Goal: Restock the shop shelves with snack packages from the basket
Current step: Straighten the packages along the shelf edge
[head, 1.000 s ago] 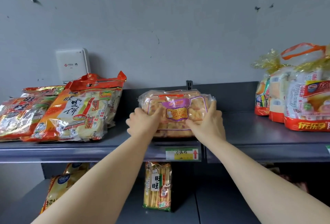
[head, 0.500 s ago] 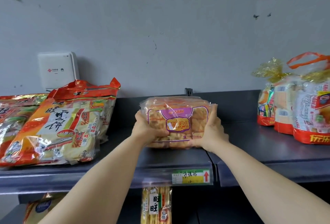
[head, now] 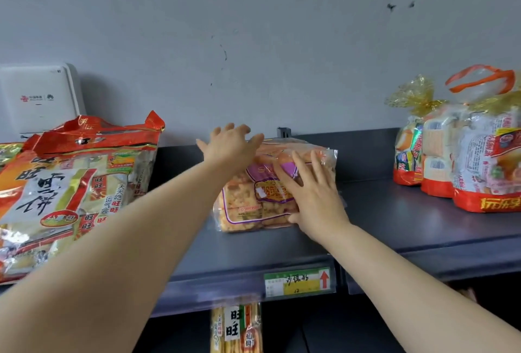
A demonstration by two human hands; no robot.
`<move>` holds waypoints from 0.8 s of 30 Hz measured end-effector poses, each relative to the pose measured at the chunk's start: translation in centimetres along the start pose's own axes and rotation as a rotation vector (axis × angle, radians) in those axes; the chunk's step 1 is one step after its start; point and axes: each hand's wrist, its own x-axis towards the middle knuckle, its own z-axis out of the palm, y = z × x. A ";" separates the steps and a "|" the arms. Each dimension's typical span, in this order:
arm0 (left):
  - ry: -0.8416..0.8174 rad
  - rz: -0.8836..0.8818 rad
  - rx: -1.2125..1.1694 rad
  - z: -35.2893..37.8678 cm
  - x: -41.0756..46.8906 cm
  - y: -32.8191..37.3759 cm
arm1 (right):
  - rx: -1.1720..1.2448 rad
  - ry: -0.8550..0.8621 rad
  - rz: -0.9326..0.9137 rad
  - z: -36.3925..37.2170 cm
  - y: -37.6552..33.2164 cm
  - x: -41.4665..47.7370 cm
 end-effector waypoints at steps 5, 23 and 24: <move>-0.312 -0.054 0.132 2.7 5.7 1.2 | 0.013 -0.025 0.034 0.5 0.1 -0.1; -0.076 0.108 0.225 3.4 4.0 3.6 | 0.038 -0.057 0.047 0.1 2.0 -0.5; -0.045 0.168 0.185 3.1 2.9 4.2 | 0.074 -0.054 0.053 -0.1 2.2 -0.5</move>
